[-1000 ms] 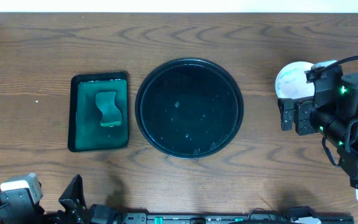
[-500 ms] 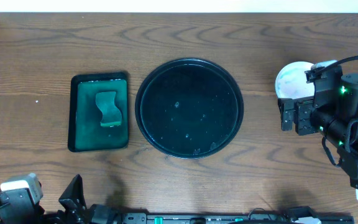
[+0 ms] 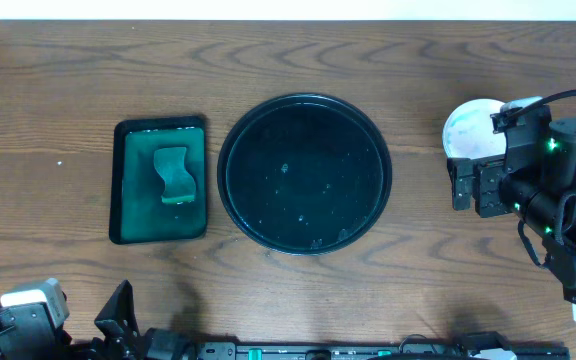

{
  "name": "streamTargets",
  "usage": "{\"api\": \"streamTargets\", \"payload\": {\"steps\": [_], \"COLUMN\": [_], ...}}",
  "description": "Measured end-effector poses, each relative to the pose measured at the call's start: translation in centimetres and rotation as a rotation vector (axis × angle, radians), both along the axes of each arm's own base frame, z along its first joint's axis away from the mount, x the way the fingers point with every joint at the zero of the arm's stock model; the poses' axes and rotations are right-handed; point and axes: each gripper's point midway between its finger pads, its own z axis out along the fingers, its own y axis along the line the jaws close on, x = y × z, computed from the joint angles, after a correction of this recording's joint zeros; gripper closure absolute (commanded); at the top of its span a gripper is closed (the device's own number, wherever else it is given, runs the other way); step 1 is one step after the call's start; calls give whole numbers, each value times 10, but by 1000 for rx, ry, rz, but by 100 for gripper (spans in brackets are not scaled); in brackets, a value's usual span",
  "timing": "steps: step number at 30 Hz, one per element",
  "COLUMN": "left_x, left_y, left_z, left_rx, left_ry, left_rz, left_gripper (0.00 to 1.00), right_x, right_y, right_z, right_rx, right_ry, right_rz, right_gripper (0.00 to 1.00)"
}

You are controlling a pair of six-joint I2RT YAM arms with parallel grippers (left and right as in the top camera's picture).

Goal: Clean dirty plates on tray and stack at the side

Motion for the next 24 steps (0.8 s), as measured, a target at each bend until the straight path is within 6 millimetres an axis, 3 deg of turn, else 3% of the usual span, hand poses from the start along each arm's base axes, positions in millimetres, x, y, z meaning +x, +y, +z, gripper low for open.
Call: {"api": "streamTargets", "payload": {"steps": [13, 19, 24], "left_x": [0, 0, 0], "left_y": [0, 0, 0], "left_z": [0, 0, -1], "left_rx": [0, 0, 0], "left_ry": [0, 1, 2], "left_rz": [0, 0, 0], "left_gripper": [18, 19, 19], "right_x": [2, 3, -3], "right_y": [-1, 0, -1], "right_z": [6, 35, 37], "right_rx": [-1, 51, 169], "right_ry": [-33, -287, -533], "right_rz": [-5, -13, -53], "right_gripper": [1, 1, 1]}}
